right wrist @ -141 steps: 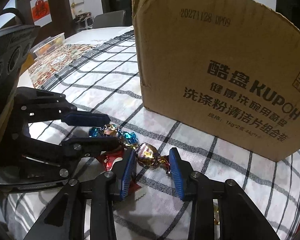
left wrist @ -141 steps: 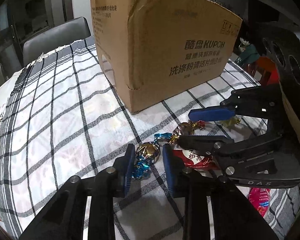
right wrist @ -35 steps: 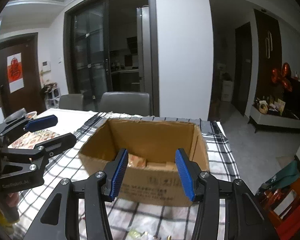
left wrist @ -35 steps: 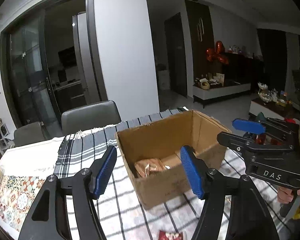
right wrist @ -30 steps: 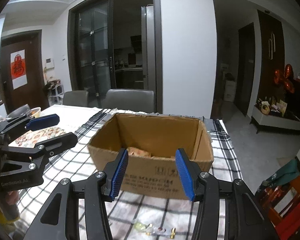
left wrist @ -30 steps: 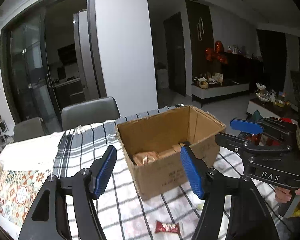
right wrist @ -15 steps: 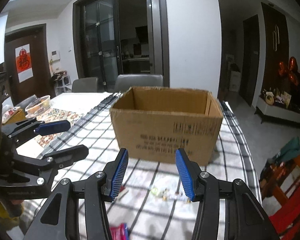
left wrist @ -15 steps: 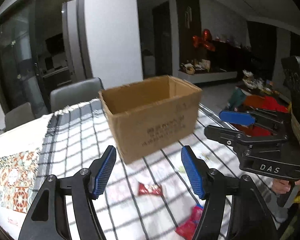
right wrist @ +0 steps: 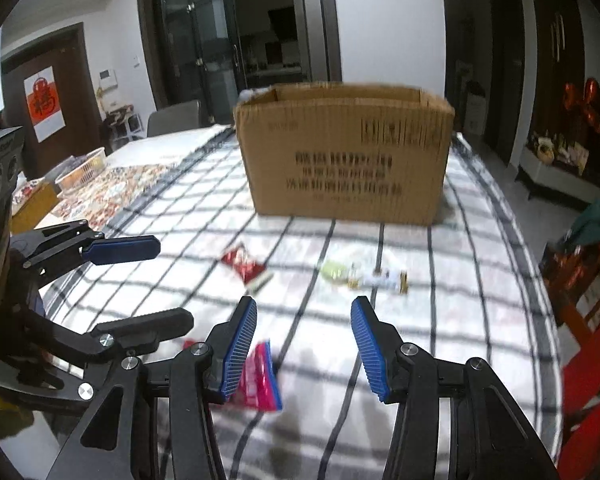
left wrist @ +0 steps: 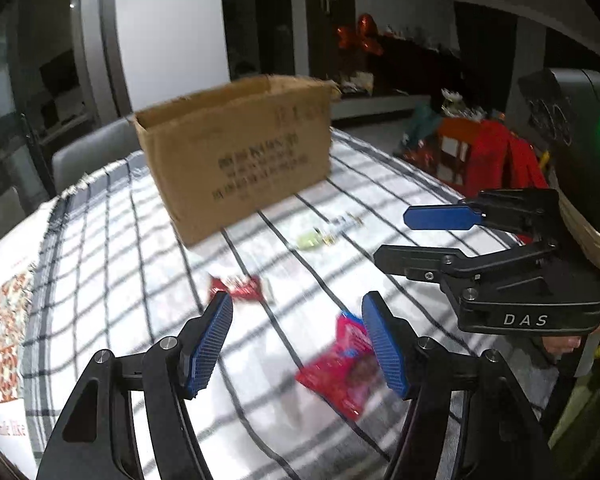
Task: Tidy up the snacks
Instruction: 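Move both tools back toward the pink packet and red-white candy, then grasp the pink hawthorn packet with the left tool while the right tool grasps the red-white candy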
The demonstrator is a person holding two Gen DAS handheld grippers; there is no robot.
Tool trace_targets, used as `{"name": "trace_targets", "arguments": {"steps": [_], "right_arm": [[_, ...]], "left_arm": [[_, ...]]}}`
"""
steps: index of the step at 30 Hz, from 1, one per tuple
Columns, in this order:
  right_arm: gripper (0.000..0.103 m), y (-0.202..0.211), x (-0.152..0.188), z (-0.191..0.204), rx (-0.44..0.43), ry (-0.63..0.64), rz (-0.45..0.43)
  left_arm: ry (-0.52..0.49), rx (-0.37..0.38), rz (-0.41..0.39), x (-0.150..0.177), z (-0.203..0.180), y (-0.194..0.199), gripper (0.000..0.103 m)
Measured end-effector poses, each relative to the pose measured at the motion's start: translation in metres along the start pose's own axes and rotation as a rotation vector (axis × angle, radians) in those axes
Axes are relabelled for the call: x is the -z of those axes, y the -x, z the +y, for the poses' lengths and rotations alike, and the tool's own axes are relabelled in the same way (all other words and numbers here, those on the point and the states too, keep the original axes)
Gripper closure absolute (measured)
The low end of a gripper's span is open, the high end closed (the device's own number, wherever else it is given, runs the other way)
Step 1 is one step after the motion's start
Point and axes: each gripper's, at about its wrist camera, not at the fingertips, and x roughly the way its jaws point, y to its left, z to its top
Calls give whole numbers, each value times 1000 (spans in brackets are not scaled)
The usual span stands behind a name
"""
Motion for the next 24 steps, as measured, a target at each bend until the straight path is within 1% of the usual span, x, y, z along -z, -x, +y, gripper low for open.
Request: {"name": "trace_targets", "arguments": {"steps": [5, 10, 13, 18, 24], "right_arm": [[53, -5, 17, 1, -4, -18, 40], [53, -9, 26, 2, 6, -26, 68], [53, -10, 30, 1, 13, -34, 80], [53, -16, 39, -1, 15, -56, 112], [53, -21, 45, -5, 8, -87, 134]], "left_arm": [[-5, 79, 69, 13, -6, -16, 37], [14, 146, 123, 25, -9, -33, 38], [16, 153, 146, 31, -10, -42, 38], [11, 146, 159, 37, -13, -51, 38], [5, 135, 145, 38, -15, -56, 38]]}}
